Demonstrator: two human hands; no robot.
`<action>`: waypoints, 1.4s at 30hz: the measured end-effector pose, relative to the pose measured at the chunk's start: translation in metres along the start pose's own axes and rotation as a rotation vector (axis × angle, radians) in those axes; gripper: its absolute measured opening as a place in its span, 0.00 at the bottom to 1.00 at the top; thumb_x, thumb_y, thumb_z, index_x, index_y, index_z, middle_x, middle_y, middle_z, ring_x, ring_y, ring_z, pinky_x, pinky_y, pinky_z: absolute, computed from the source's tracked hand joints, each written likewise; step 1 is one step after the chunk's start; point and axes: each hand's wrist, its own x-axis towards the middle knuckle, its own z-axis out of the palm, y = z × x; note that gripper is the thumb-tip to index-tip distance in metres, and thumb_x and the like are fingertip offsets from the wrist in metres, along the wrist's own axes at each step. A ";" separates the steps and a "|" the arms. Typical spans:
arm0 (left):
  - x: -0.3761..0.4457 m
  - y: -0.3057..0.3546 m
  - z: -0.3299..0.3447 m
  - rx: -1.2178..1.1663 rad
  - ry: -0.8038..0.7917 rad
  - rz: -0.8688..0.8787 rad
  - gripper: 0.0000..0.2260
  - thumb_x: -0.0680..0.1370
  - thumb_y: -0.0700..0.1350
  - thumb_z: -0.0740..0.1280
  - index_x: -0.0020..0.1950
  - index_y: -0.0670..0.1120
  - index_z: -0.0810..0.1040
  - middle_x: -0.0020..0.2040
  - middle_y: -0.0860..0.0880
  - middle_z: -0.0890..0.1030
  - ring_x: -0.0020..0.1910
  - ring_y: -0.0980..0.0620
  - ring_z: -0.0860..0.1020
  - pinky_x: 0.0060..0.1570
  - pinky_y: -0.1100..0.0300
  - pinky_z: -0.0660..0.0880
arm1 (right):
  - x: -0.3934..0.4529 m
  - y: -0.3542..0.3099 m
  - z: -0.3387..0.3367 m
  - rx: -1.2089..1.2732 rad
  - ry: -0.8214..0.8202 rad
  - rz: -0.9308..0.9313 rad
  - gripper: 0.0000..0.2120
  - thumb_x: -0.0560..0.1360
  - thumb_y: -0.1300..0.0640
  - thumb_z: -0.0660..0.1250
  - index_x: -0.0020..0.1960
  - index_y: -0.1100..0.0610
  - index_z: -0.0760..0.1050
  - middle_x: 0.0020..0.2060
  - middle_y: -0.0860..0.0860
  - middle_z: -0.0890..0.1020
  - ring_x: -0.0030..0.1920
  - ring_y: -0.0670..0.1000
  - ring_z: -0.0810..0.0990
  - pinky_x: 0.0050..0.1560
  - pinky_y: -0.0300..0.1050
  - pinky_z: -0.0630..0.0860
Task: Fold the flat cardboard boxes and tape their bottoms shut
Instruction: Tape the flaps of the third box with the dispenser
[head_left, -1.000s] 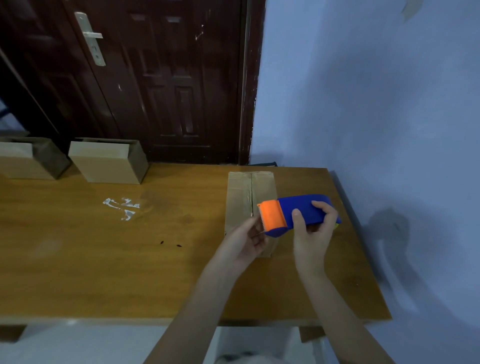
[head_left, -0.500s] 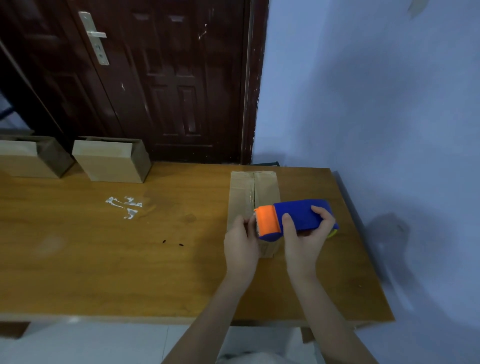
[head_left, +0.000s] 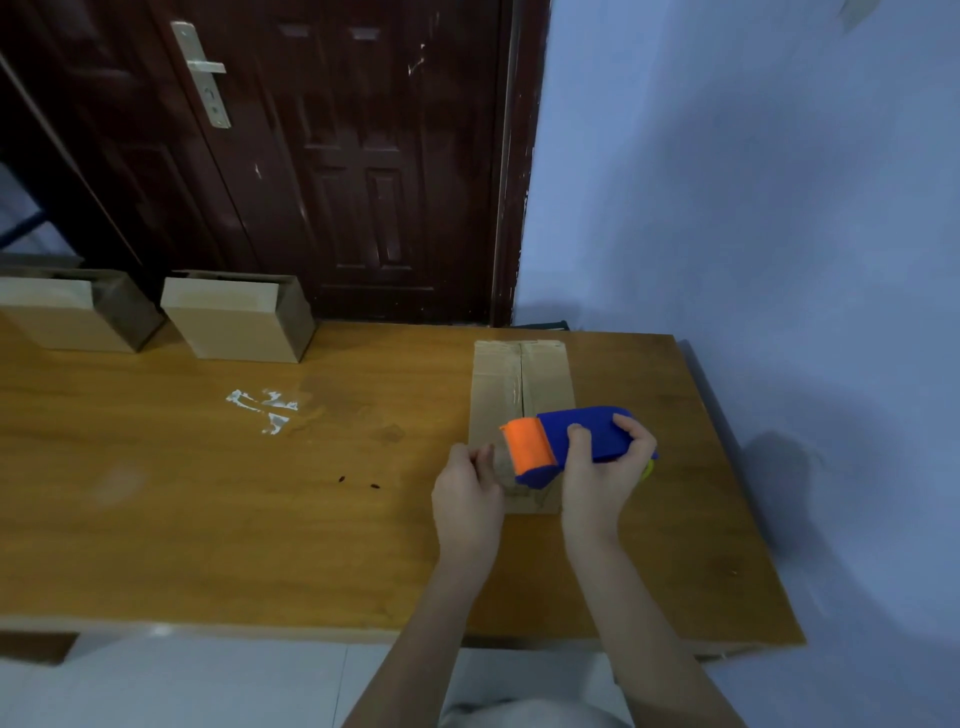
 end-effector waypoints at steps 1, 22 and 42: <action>0.003 -0.006 -0.008 0.069 0.024 -0.039 0.10 0.81 0.48 0.58 0.47 0.43 0.74 0.34 0.52 0.74 0.33 0.53 0.74 0.28 0.62 0.66 | 0.009 -0.006 -0.004 0.032 0.055 0.018 0.21 0.73 0.68 0.67 0.61 0.56 0.64 0.55 0.49 0.70 0.45 0.43 0.76 0.36 0.30 0.74; 0.067 -0.052 -0.034 0.348 -0.205 0.020 0.16 0.80 0.56 0.59 0.41 0.46 0.75 0.30 0.51 0.75 0.28 0.52 0.72 0.25 0.62 0.60 | 0.031 0.000 -0.043 -0.147 0.003 -0.244 0.25 0.72 0.69 0.69 0.61 0.55 0.60 0.54 0.45 0.68 0.45 0.33 0.76 0.38 0.29 0.76; 0.076 -0.062 -0.016 0.430 -0.236 0.075 0.15 0.81 0.56 0.58 0.44 0.47 0.73 0.30 0.53 0.72 0.29 0.52 0.72 0.26 0.62 0.63 | 0.032 0.015 -0.048 -0.402 -0.124 -0.239 0.26 0.72 0.64 0.71 0.61 0.50 0.61 0.57 0.53 0.70 0.48 0.43 0.76 0.39 0.30 0.76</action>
